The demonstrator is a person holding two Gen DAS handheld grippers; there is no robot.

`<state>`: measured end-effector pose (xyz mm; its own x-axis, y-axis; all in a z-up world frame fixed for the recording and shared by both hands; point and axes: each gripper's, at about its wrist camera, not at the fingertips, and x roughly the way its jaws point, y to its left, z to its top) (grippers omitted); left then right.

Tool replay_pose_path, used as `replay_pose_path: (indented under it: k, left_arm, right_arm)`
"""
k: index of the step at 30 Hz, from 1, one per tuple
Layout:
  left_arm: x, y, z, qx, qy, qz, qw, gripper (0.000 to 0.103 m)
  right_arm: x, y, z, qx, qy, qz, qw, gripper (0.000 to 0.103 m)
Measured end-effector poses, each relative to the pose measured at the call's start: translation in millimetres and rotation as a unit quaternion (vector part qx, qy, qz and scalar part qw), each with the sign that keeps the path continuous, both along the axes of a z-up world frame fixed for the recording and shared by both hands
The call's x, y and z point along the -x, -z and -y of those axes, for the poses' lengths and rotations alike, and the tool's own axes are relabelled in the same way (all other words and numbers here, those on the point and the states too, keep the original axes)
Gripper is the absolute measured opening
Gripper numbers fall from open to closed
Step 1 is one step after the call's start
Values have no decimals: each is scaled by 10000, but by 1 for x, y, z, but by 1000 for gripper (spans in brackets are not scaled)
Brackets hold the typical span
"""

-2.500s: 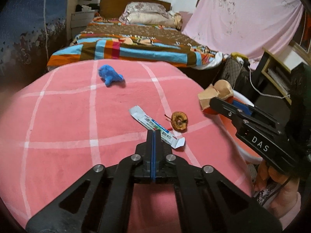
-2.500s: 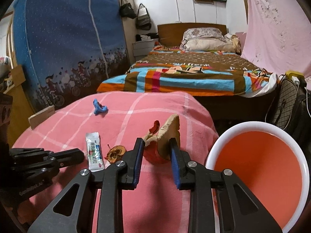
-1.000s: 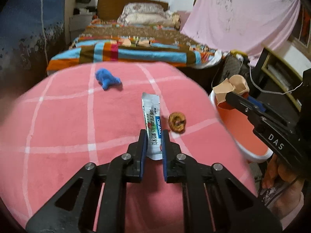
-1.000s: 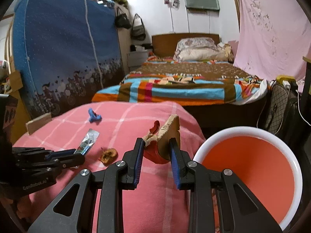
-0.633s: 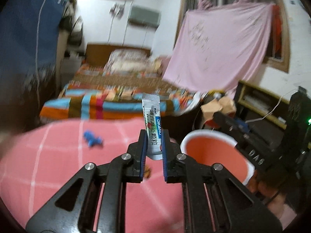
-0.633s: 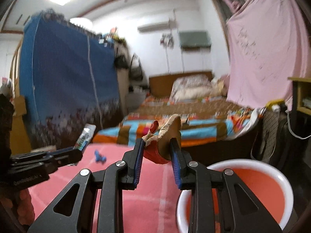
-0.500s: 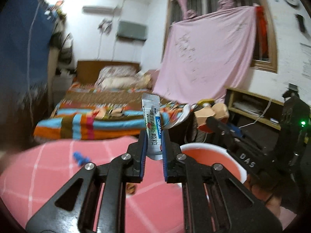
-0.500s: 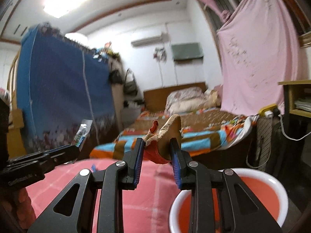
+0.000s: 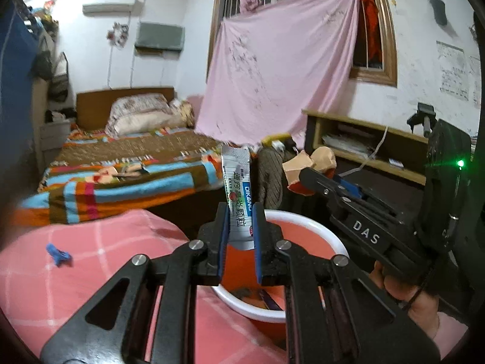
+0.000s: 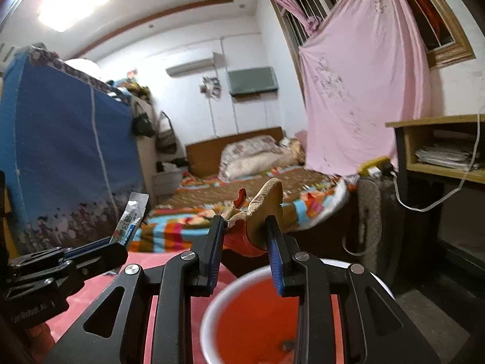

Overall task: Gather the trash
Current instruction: 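Carry the cardboard piece and toothpaste tube over the bucket with both tools, then open the right tool over the bucket while the left tool opens too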

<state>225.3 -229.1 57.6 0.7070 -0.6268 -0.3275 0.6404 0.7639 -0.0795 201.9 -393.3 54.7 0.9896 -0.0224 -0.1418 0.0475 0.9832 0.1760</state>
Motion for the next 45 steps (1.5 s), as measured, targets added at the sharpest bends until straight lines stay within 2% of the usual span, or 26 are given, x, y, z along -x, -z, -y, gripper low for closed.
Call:
replay_pose_path:
  k: [6, 17, 20, 22, 27, 35, 38, 41, 43, 45]
  left_arm:
    - [-9, 16, 21, -104, 176, -658, 9976, 0]
    - [-25, 35, 43, -266, 231, -1449, 9888, 0]
    - [-29, 39, 44, -253, 183, -1635, 9860, 1]
    - [-31, 41, 45, -276, 147, -1715, 9847, 2]
    - [-33, 44, 46, -416, 14, -1794, 9829, 10]
    - [-37, 43, 38, -406, -231, -1817, 9822, 22]
    - [-38, 41, 34, -408, -322, -1775, 9828, 26]
    - [-38, 38, 27, -410, -450, -1714, 9833, 31]
    - [-39, 36, 21, -448, -622, -1618, 9838, 33]
    - [-40, 34, 16, -479, -764, -1516, 9843, 37]
  right_arm:
    - [-1, 11, 13, -93, 241, -479, 9985, 27]
    - [-6, 24, 26, -149, 422, -984, 9941, 27]
    - [-9, 26, 29, -190, 439, -1103, 9927, 30]
    - [-9, 28, 30, -224, 444, -1163, 9920, 36]
    - [-11, 32, 32, -255, 437, -1270, 9906, 44]
    - [-15, 36, 38, -300, 480, -1410, 9884, 46]
    - [-15, 36, 38, -320, 498, -1400, 9884, 49]
    - [-16, 35, 36, -325, 495, -1384, 9886, 57]
    - [-17, 35, 34, -323, 497, -1348, 9891, 73]
    - [-16, 34, 33, -332, 503, -1286, 9899, 76]
